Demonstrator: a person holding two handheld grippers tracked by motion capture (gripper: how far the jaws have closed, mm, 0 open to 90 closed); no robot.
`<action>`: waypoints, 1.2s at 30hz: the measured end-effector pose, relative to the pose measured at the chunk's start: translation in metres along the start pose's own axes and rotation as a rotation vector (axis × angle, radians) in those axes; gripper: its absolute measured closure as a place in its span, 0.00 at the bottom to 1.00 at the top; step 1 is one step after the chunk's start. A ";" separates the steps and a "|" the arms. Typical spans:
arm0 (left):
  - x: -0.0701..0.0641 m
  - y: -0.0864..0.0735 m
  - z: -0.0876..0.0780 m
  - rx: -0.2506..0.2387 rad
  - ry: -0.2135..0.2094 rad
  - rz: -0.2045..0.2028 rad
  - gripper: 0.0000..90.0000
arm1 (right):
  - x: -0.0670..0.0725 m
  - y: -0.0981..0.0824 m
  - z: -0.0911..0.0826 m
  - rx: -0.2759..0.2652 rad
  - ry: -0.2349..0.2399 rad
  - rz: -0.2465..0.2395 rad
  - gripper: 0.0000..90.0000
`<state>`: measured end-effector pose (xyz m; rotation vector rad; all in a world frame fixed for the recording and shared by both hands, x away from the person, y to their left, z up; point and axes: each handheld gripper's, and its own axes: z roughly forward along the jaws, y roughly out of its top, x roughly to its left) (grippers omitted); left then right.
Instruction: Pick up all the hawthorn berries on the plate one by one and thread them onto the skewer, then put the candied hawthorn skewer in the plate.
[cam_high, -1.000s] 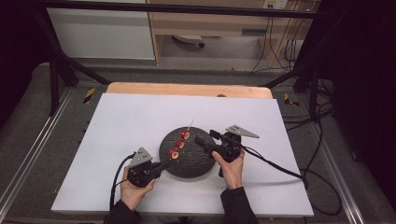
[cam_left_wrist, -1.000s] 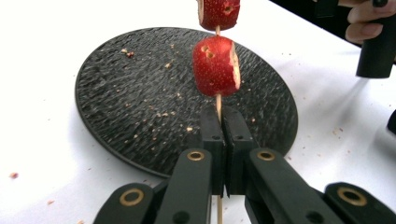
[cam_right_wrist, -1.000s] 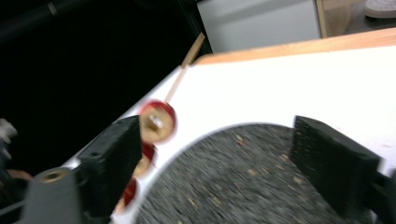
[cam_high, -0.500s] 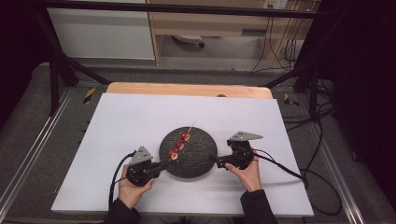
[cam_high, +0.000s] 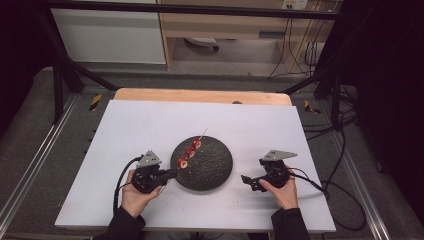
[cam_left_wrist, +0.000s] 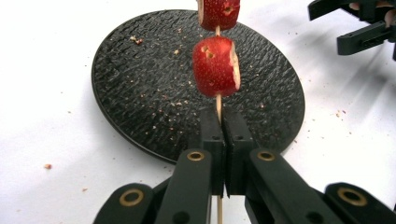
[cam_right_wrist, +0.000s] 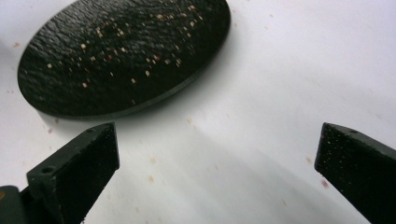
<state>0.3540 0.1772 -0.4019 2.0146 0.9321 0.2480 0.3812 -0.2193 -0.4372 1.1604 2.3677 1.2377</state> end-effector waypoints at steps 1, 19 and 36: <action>0.000 0.002 0.000 0.004 0.002 0.002 0.98 | -0.003 -0.003 -0.002 0.003 -0.002 -0.001 0.01; 0.008 0.040 0.014 0.118 0.027 0.054 0.98 | -0.017 -0.039 -0.020 0.014 -0.009 0.052 0.01; -0.001 0.058 0.048 0.201 0.035 0.054 0.98 | -0.020 -0.045 -0.025 0.000 -0.012 0.073 0.01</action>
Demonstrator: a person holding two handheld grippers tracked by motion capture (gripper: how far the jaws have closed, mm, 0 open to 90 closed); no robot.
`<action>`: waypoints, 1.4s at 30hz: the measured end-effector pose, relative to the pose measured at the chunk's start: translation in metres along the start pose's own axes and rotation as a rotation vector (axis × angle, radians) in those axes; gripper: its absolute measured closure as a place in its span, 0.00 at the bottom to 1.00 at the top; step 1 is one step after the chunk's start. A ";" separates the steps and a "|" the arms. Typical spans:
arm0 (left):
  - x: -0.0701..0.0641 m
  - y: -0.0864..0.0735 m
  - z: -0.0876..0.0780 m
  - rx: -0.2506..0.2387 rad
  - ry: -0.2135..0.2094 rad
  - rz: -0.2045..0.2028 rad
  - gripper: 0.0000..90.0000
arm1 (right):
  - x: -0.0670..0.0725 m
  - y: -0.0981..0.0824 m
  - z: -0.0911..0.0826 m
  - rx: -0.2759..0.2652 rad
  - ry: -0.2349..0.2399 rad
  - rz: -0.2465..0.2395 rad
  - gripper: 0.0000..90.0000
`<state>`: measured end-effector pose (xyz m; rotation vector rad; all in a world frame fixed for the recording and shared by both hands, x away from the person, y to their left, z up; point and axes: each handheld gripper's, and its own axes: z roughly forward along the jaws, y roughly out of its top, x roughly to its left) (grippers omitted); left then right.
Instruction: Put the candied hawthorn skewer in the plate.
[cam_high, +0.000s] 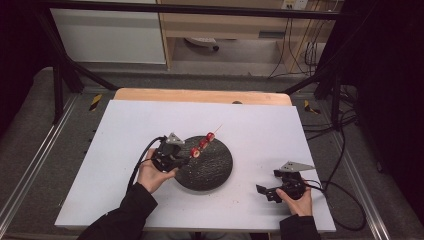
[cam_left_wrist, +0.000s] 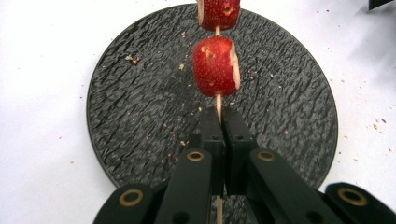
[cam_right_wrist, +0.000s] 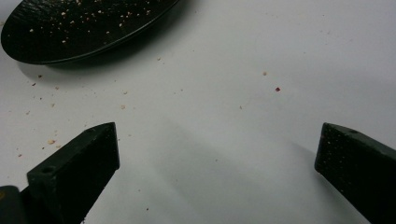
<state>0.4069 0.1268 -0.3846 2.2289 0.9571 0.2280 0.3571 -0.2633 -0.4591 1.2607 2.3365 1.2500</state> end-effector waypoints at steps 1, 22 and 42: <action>0.000 0.000 0.002 0.008 0.002 0.006 0.98 | 0.000 0.000 0.000 0.001 0.000 0.000 0.01; -0.005 -0.014 0.027 0.125 0.049 0.002 0.98 | -0.001 0.000 -0.003 -0.009 0.000 0.000 0.01; -0.004 -0.020 0.025 0.125 0.055 0.018 0.89 | 0.000 0.000 -0.003 -0.009 -0.004 0.006 0.01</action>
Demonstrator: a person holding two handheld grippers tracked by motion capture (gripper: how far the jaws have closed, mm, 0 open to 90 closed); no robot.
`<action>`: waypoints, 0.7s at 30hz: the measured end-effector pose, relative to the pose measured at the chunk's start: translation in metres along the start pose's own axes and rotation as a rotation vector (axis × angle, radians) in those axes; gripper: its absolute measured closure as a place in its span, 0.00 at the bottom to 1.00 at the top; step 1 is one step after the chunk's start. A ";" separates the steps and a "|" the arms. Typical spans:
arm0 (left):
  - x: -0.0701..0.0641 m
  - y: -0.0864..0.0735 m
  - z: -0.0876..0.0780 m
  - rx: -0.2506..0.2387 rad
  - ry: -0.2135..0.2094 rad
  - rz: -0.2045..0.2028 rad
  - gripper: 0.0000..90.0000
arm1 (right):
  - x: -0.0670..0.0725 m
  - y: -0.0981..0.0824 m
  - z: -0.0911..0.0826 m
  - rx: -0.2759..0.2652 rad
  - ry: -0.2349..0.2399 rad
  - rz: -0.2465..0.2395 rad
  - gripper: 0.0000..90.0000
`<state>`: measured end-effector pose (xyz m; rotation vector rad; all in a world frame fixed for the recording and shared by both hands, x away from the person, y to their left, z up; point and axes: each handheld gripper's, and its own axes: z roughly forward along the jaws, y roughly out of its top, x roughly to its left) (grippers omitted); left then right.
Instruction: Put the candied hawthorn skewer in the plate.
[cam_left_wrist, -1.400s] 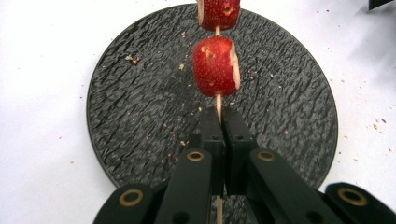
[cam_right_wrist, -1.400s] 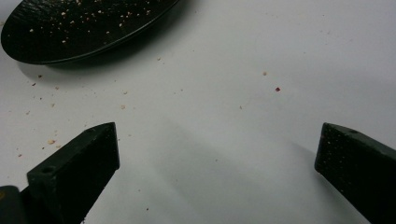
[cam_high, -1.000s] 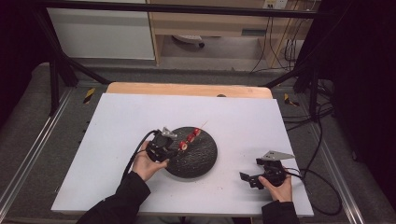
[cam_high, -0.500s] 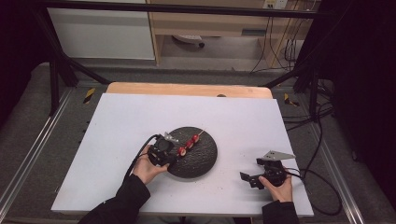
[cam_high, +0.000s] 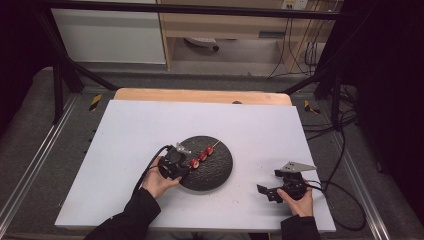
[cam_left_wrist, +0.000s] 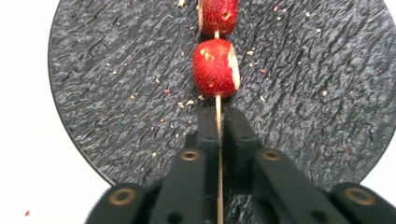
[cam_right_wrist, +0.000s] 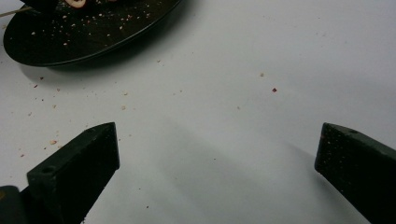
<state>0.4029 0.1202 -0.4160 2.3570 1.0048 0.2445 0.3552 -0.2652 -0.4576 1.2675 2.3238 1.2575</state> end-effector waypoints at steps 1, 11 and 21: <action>0.001 -0.001 -0.003 -0.015 -0.005 0.006 0.84 | 0.000 0.000 0.000 0.001 -0.001 -0.003 0.01; 0.019 -0.028 -0.038 -0.171 -0.020 0.072 0.37 | 0.000 0.000 0.000 -0.005 0.003 0.004 0.01; 0.042 -0.065 -0.056 -0.212 0.002 0.028 0.09 | 0.000 0.000 0.000 -0.011 0.005 0.002 0.01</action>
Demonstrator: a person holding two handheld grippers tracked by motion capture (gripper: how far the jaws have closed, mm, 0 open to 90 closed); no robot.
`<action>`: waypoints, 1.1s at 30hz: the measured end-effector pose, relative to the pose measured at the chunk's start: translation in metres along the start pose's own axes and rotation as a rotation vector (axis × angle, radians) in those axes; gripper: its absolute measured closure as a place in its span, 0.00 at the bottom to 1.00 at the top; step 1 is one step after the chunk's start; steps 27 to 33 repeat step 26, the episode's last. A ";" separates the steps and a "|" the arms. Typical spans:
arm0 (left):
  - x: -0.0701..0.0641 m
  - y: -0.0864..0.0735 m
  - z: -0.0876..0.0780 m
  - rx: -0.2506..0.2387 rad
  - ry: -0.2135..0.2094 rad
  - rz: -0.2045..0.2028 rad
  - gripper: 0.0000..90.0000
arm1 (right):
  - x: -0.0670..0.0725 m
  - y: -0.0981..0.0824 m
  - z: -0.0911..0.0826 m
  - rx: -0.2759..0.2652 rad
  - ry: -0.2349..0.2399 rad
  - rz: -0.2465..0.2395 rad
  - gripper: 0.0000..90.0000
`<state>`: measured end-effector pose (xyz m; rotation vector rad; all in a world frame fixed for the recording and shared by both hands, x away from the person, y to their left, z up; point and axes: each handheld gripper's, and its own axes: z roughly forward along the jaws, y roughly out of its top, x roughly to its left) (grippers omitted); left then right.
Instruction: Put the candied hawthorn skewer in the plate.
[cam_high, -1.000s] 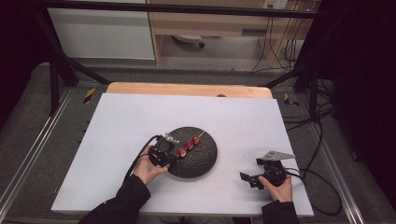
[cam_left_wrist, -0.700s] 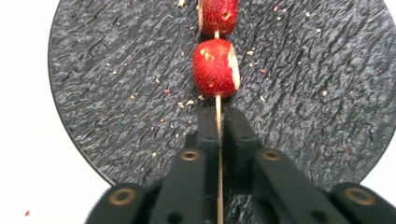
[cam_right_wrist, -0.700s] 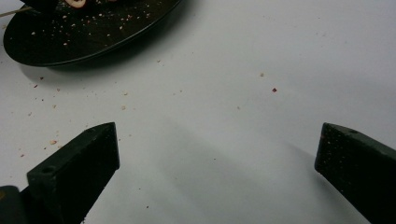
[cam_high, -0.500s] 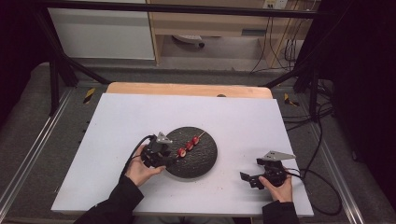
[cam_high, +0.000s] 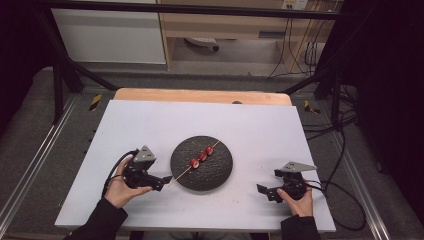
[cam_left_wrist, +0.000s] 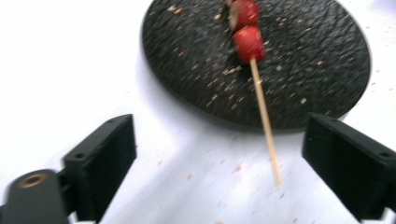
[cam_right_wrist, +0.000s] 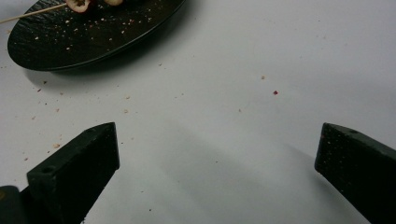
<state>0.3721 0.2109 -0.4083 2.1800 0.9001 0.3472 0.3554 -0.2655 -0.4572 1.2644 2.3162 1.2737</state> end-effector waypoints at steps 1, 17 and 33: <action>0.002 -0.004 -0.002 -0.007 0.008 -0.006 0.08 | 0.000 0.000 0.000 0.000 0.001 0.001 0.01; 0.026 -0.067 -0.019 -0.064 0.056 -0.077 0.08 | 0.000 -0.001 0.000 -0.001 0.004 -0.008 0.01; 0.030 -0.076 -0.019 -0.045 0.063 -0.076 0.07 | 0.001 -0.001 0.000 0.016 0.009 -0.010 0.01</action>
